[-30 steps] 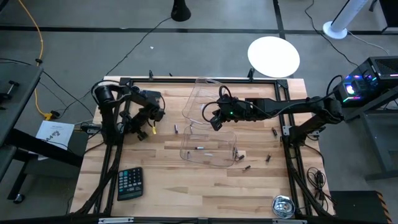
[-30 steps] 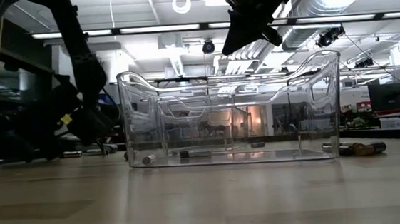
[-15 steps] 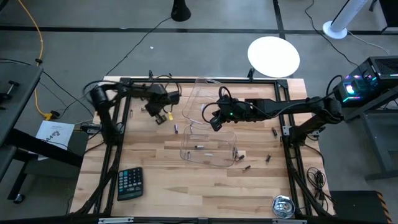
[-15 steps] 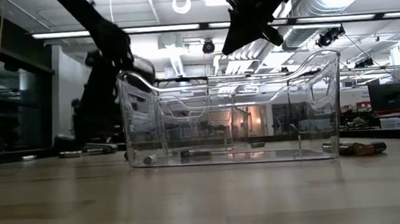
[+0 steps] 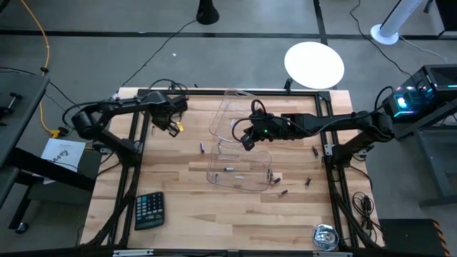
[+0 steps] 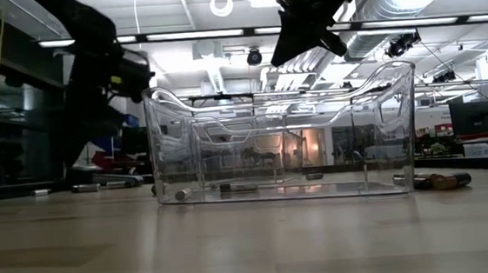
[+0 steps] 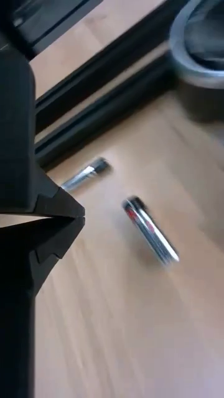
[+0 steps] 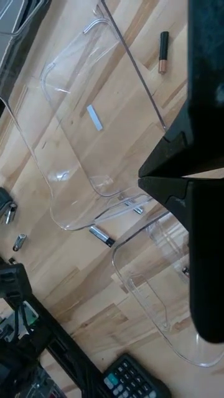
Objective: Sort batteries
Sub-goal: Put the silver battery into the bottom transparent bin
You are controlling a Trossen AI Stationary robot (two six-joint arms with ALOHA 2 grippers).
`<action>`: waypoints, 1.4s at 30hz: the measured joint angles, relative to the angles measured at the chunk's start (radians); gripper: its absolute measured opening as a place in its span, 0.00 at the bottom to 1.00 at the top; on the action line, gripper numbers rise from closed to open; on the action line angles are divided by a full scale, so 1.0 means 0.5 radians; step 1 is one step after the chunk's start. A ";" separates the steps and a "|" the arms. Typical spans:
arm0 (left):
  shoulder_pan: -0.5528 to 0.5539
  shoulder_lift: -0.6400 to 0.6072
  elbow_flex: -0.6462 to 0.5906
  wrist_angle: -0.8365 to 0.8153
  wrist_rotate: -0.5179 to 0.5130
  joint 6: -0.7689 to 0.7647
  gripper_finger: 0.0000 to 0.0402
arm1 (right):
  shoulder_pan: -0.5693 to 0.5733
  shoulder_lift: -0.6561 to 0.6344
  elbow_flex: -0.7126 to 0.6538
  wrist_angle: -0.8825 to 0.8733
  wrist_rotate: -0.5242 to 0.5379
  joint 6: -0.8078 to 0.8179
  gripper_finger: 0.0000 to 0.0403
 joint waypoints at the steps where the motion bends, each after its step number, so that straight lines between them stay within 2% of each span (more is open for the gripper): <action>1: 0.028 -0.011 -0.034 0.006 0.005 -0.027 0.03 | 0.000 0.000 0.000 0.000 0.000 0.000 0.00; 9: 0.239 -0.014 -0.231 0.137 0.099 -0.226 0.19 | 0.000 0.000 0.000 -0.002 0.000 0.015 0.00; 16: 0.398 -0.015 -0.245 0.198 0.100 -0.284 0.34 | -0.004 0.000 0.000 -0.002 0.001 -0.012 0.00; 21: 0.515 -0.015 -0.244 0.299 0.175 -0.348 0.41 | -0.005 0.000 0.000 -0.007 0.001 -0.023 0.00; 31: 0.700 -0.015 -0.306 0.359 0.256 -0.381 0.44 | -0.005 0.000 0.000 -0.009 0.001 -0.022 0.00; 37: 0.719 -0.036 -0.483 0.491 0.380 -0.460 0.44 | -0.005 0.000 0.000 -0.009 0.001 -0.023 0.00; 42: 0.719 -0.029 -0.479 0.529 0.400 -0.358 0.40 | -0.005 0.000 0.000 -0.008 0.001 -0.022 0.00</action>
